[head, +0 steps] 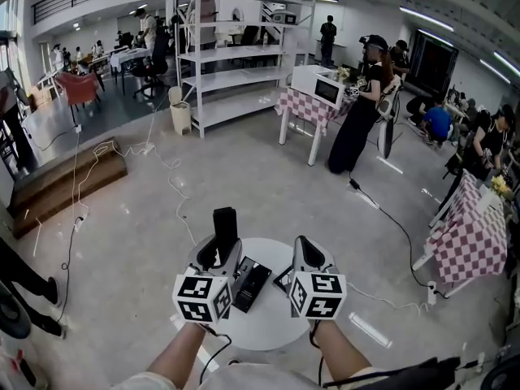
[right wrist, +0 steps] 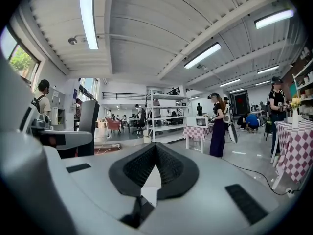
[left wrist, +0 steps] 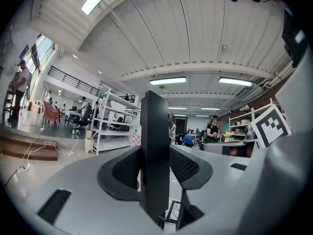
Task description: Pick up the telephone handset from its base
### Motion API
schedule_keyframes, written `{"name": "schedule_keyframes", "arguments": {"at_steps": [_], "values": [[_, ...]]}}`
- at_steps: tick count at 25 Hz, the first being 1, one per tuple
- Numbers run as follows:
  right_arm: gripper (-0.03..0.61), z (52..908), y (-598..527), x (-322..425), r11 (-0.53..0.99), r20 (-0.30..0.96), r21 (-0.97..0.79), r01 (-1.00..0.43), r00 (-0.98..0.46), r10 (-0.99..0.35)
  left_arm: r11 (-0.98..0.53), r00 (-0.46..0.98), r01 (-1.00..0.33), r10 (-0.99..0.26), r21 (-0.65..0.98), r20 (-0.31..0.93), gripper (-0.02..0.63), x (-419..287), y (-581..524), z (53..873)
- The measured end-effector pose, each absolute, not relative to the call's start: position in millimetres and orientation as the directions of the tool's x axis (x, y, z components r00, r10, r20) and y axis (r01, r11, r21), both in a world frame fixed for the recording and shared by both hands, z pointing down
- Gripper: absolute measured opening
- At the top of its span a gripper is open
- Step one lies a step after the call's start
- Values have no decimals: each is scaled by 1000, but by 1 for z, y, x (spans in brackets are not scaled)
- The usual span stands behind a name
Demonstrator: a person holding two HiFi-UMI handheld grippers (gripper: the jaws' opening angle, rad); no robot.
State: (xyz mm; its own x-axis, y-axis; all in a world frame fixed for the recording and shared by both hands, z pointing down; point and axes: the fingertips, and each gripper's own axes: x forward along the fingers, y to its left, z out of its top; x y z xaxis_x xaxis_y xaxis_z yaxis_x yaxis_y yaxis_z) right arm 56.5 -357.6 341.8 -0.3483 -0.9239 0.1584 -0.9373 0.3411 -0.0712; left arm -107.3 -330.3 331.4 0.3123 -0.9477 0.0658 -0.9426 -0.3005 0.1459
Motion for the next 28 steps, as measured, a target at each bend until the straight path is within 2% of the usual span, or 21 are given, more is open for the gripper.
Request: {"name": "schedule_keyframes", "arguments": {"at_steps": [28], "values": [[21, 364, -360, 78, 370, 246, -66, -927, -375, -894, -269, 289, -952, -946, 145, 144, 195, -78, -327, 353]]}}
